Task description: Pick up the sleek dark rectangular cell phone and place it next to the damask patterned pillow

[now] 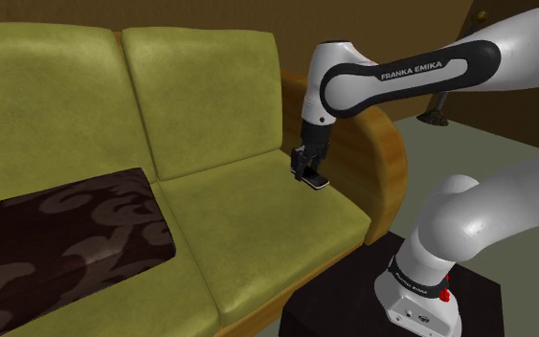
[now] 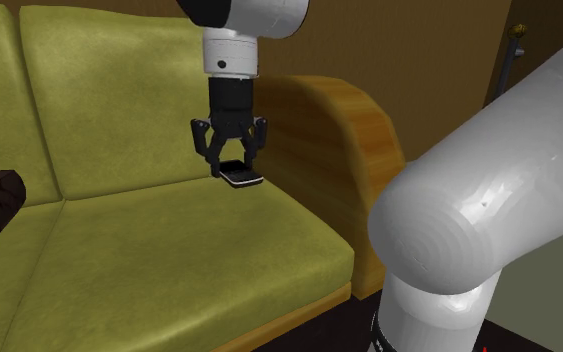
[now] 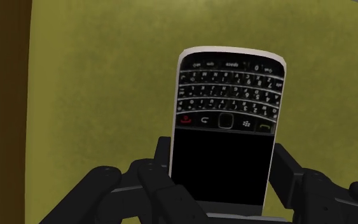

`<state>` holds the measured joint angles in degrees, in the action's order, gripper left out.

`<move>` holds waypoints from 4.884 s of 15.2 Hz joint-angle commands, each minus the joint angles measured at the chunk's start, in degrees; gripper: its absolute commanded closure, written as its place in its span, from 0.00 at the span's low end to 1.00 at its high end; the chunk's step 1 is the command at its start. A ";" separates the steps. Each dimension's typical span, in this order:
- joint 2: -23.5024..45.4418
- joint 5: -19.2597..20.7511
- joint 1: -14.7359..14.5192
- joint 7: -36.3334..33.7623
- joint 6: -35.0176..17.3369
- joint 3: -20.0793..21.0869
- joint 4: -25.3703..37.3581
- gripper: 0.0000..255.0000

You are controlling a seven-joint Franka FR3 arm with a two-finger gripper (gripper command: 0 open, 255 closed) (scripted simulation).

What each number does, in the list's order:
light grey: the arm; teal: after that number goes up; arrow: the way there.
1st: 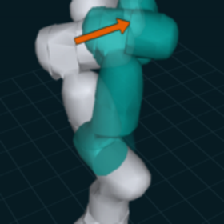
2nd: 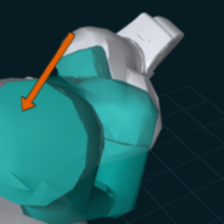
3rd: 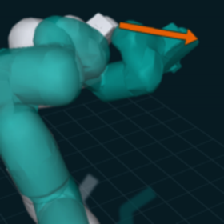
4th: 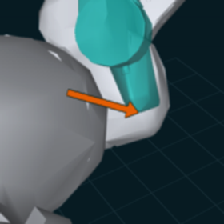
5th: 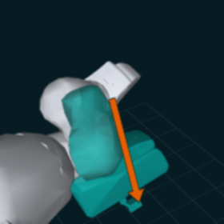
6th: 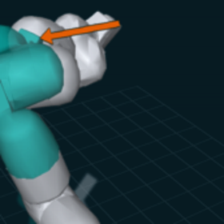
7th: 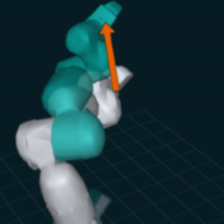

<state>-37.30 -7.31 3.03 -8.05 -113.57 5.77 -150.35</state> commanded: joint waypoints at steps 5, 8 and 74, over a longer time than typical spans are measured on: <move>-1.05 0.30 0.07 -0.37 4.99 -0.23 3.93 1.00; -1.33 0.46 0.12 -0.51 7.39 -0.37 6.06 1.00; 73.65 14.19 -10.02 -23.40 3.30 10.11 76.75 1.00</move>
<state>35.87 6.77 -6.88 -31.36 -109.71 15.93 -73.56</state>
